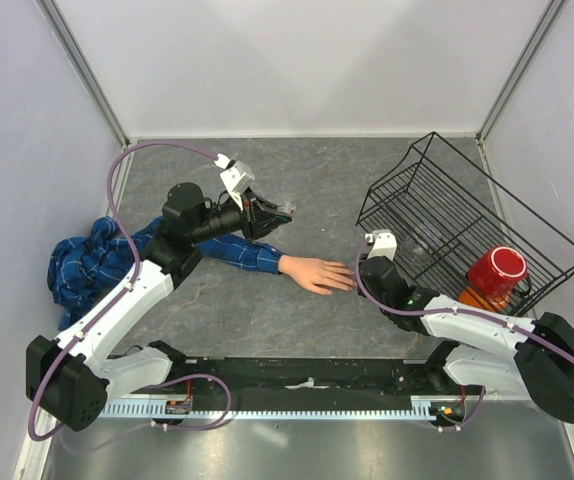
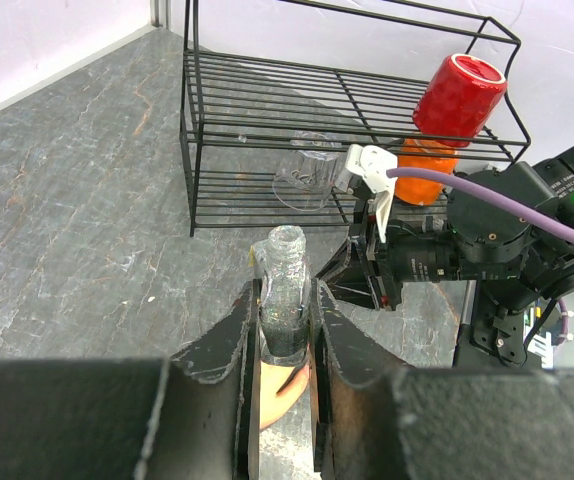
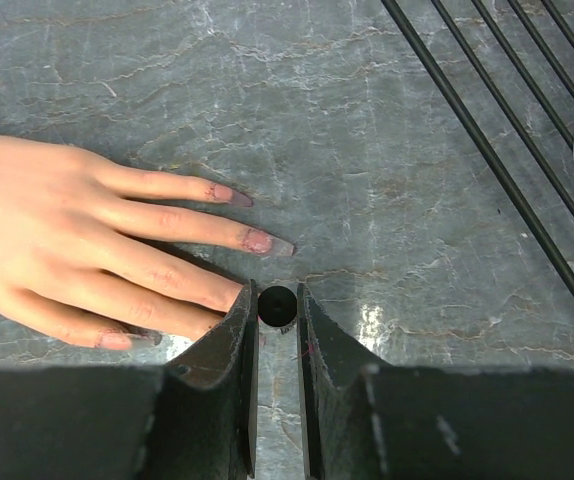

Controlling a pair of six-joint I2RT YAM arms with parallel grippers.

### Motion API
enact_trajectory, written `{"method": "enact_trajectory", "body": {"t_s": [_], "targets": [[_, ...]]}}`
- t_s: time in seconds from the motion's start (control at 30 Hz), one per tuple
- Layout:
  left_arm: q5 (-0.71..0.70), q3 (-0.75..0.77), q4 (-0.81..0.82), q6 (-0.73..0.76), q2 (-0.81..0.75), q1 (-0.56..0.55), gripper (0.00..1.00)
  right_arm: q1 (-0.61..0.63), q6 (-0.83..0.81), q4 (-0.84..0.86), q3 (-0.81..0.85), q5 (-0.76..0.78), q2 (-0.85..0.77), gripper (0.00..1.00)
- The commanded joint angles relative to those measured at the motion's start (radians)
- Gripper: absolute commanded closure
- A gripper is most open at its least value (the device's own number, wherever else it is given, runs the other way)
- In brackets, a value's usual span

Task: Paint the nails

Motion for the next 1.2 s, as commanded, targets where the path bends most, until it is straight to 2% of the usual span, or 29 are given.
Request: {"method": "enact_trajectory", "body": {"t_s": [0.0, 0.43, 1.17], "targets": [[0.023, 0.037, 0.052, -0.029, 0.001, 0.006, 0.98, -0.002, -0.018, 0.05, 0.011, -0.028, -0.023, 1.0], [0.023, 0.039, 0.052, -0.031, 0.004, 0.006, 0.98, -0.004, -0.024, 0.069, -0.006, -0.031, -0.061, 1.0], [0.027, 0.039, 0.052, -0.031, 0.001, 0.007, 0.98, -0.008, 0.028, -0.006, 0.035, 0.037, 0.009, 1.0]]}}
